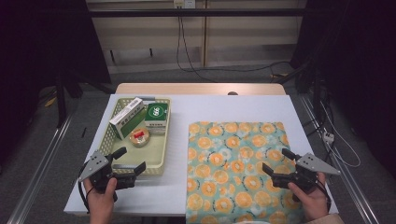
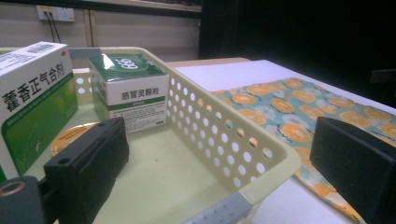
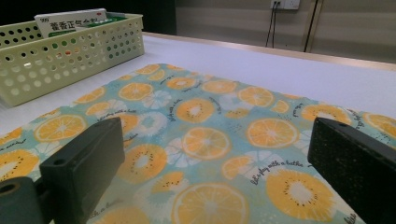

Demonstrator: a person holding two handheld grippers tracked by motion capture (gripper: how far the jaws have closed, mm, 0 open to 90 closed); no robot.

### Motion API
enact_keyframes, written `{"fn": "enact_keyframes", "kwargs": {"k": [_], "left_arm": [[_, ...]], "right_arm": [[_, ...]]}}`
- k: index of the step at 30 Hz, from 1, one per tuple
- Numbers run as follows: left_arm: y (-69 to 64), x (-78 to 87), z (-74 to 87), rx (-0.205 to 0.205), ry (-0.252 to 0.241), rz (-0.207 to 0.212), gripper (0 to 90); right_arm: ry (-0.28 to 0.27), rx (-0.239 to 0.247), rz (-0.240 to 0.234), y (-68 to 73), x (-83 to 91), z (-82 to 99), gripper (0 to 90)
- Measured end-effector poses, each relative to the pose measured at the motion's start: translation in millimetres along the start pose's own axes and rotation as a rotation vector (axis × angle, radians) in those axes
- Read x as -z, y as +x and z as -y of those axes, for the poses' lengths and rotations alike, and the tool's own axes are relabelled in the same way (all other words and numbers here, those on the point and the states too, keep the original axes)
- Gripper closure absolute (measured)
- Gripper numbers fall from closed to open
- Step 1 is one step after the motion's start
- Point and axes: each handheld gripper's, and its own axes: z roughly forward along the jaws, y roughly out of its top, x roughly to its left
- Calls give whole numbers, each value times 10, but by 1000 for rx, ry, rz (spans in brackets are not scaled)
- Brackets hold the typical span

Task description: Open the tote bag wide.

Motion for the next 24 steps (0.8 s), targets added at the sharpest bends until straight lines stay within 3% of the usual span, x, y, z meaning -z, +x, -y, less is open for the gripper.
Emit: {"fn": "enact_keyframes", "kwargs": {"k": [7,15,18,24], "left_arm": [[-2,8,0,-5,2,5,41],[-35,5,-11,-13,0,16,42],[-52,0,-13,-16,10,15,41],[-91,-5,-23,-29,14,22,41]], "right_arm": [[15,3,40,-44,-17,-2,53],[72,18,60,-120,-31,-54,59],[116,5,66,-245,-42,-112,67],[176,34,48,-402,-275,-230,77]]}}
